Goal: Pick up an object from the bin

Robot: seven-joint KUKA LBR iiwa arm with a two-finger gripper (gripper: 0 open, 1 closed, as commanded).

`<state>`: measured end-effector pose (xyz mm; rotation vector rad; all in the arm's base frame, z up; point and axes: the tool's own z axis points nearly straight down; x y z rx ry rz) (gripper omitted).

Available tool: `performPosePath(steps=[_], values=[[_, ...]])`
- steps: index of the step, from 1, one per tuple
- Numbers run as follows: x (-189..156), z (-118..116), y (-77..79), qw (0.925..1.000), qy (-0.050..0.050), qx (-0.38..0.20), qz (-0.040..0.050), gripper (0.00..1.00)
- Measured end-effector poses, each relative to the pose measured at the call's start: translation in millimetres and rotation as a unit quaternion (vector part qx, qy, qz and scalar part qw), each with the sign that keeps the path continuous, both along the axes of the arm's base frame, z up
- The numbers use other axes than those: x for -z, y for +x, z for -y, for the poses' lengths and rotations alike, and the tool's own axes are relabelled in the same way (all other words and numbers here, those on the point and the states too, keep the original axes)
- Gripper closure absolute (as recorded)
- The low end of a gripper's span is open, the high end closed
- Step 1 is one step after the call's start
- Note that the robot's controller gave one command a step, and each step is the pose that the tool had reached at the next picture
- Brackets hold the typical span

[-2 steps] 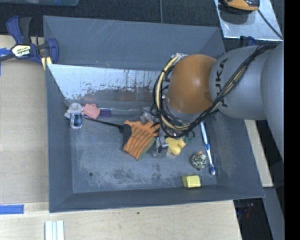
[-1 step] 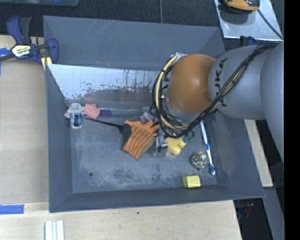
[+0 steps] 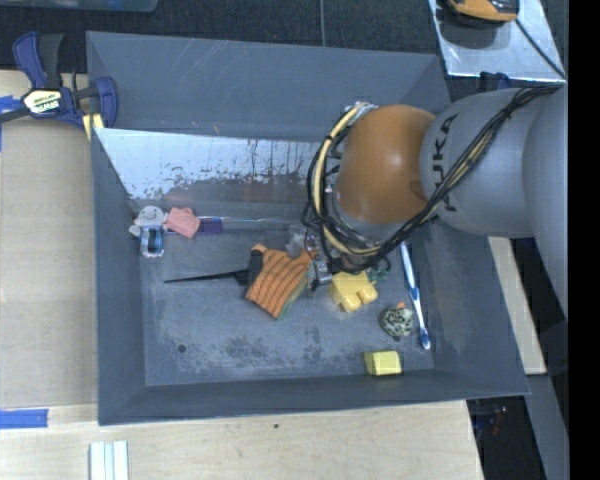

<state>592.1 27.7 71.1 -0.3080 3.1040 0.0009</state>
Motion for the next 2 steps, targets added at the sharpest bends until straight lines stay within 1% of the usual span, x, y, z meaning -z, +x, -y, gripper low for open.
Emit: performPosePath(steps=[2], values=[[-6.7,0.2,0.9,1.0,0.0,0.001,0.0021,1.0]])
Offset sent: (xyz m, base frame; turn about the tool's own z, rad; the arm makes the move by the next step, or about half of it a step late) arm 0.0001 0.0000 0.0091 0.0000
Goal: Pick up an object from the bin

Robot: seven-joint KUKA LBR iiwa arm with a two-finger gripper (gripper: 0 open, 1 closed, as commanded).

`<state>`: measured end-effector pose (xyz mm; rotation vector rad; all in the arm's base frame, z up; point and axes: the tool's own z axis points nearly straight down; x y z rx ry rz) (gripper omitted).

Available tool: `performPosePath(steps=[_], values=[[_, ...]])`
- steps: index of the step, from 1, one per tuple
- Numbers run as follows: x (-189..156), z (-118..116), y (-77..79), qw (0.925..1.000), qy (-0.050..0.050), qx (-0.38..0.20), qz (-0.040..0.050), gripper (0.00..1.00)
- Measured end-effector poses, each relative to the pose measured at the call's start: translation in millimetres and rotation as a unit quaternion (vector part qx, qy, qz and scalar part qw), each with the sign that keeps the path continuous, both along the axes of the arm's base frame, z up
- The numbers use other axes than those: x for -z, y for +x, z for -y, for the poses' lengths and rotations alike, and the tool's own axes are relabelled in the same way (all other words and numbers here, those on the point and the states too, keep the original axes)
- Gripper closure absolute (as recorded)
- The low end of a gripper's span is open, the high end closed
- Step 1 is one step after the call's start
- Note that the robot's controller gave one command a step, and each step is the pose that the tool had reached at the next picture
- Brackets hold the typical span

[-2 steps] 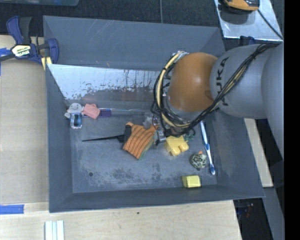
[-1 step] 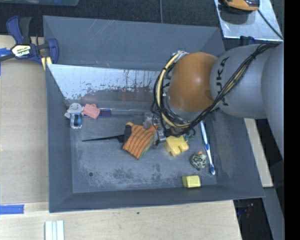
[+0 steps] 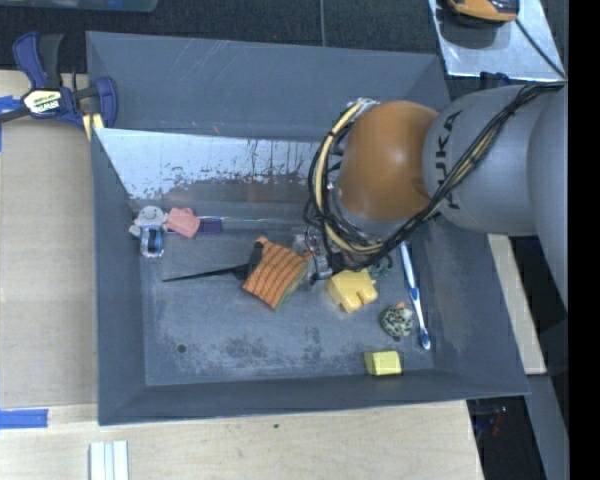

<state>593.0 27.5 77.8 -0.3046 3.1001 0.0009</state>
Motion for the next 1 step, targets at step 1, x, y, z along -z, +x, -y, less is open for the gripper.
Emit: performPosePath(steps=[1], values=[[-26.1,0.1,-2.5,1.0,0.0,0.001,-0.0042,1.0]])
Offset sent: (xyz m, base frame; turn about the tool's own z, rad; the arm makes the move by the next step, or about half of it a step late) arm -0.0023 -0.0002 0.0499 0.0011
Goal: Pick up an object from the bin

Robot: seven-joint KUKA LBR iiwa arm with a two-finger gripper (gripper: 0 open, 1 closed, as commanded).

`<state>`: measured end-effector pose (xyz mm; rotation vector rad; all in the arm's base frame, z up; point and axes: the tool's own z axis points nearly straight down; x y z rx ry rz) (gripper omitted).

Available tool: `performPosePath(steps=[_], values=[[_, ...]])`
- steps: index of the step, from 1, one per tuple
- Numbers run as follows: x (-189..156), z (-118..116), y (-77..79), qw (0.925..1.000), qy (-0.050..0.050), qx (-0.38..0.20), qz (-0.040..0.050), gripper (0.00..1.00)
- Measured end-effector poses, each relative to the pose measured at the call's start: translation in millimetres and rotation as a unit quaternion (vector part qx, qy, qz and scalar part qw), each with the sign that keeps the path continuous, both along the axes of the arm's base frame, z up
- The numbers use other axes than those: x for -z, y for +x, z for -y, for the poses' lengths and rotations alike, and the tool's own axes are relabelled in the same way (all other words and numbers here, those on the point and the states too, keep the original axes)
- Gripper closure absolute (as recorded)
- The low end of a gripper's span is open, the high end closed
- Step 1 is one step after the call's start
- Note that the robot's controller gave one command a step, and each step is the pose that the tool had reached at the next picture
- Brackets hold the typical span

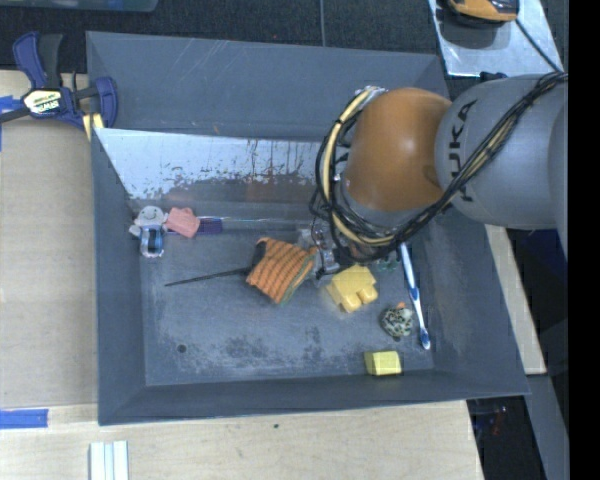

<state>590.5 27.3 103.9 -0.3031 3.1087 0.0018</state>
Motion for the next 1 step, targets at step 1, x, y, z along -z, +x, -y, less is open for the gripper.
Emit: performPosePath(steps=[1], values=[[-26.8,0.2,2.3,1.0,0.0,0.001,0.0044,1.0]])
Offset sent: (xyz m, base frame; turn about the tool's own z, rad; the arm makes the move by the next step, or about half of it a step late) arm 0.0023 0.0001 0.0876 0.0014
